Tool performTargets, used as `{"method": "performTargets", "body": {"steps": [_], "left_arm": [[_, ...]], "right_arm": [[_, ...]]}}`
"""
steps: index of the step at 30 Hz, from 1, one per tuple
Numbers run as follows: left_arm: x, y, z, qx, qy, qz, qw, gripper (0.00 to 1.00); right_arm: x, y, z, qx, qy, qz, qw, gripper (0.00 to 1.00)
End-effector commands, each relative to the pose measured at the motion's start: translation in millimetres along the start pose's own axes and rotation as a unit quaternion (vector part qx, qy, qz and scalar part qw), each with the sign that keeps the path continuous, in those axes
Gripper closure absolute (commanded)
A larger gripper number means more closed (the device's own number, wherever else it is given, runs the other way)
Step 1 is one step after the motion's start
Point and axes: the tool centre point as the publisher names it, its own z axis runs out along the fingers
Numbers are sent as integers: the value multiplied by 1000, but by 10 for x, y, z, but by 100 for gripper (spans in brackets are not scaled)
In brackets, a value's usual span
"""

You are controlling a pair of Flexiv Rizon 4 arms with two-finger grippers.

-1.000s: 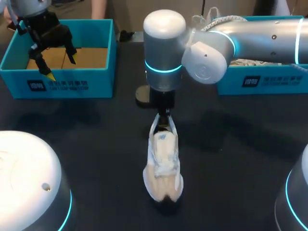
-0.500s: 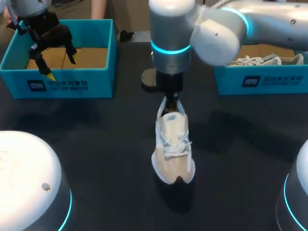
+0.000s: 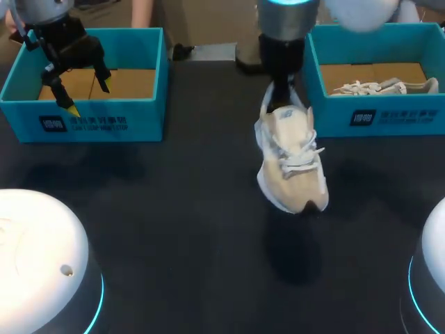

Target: Take the shoe out of the shoebox, open the shoe tongue, remove and reinsert the insole, then place the shoe into the shoebox

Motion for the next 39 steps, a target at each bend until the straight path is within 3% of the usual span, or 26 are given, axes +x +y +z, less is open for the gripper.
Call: {"method": "performTargets", "body": {"steps": [1, 10, 14, 18, 23, 25, 27, 30, 35, 39], "left_arm": [[2, 2, 1, -1, 0, 0, 1000, 0], [19, 7, -25, 5, -6, -23, 1000, 0], [15, 136, -125, 7, -21, -151, 988, 0], [27, 306, -184, -11, -27, -304, 952, 0], [156, 503, -258, -74, -53, -495, 864, 0], [218, 569, -289, -78, -53, -554, 827, 0], [291, 602, -321, -87, -77, -582, 805, 0], [393, 702, -396, -107, -109, -647, 747, 0], [393, 702, -396, -107, -109, -647, 747, 0], [393, 702, -396, -107, -109, -647, 747, 0]], "right_arm": [[55, -116, -151, -7, -5, -1, 1000, 100], [55, -116, -151, -7, -5, -1, 1000, 100], [-178, -391, -254, 17, -18, 13, 1000, 100], [-423, -695, -333, 21, -26, 12, 999, 100], [-740, -1104, -459, 24, -37, 14, 999, 100], [-869, -1225, -512, 36, -44, 13, 998, 100], [-1006, -1350, -540, 34, -49, 15, 998, 100], [-1190, -1508, -557, 42, -47, 15, 998, 100], [-1467, -1775, -542, 20, -42, 34, 998, 100], [-1467, -1775, -542, 20, -42, 34, 998, 100]]}}
